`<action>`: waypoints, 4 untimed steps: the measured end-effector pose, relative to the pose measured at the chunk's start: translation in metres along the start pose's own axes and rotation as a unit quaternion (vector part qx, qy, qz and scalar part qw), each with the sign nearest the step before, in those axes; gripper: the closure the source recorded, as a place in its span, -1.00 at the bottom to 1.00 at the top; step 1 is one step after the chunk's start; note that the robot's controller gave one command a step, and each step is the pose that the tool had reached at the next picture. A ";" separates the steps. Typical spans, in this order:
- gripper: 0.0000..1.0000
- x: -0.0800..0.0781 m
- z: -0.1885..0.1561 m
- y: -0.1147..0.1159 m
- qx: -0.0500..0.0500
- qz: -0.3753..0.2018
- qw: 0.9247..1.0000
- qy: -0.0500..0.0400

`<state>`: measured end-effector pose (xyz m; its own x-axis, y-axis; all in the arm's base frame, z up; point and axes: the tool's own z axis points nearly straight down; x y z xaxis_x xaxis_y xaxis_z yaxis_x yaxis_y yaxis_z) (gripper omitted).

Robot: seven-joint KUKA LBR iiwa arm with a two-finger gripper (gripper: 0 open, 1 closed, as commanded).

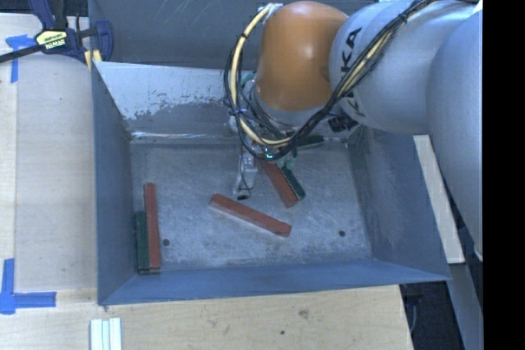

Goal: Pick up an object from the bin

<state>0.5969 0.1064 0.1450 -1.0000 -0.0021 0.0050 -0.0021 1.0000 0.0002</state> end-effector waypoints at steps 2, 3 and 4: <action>1.00 0.070 0.074 -0.001 -0.001 0.021 1.000 -0.005; 1.00 0.078 -0.112 -0.087 0.002 -0.075 0.997 -0.009; -1.00 0.079 -0.108 -0.085 0.000 -0.075 0.997 -0.004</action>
Offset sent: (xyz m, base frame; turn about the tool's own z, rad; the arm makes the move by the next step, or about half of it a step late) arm -0.0718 -0.0010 -0.0750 0.0398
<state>0.5186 0.0214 0.2533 -0.9883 -0.1523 -0.0035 -0.1523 0.9883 -0.0001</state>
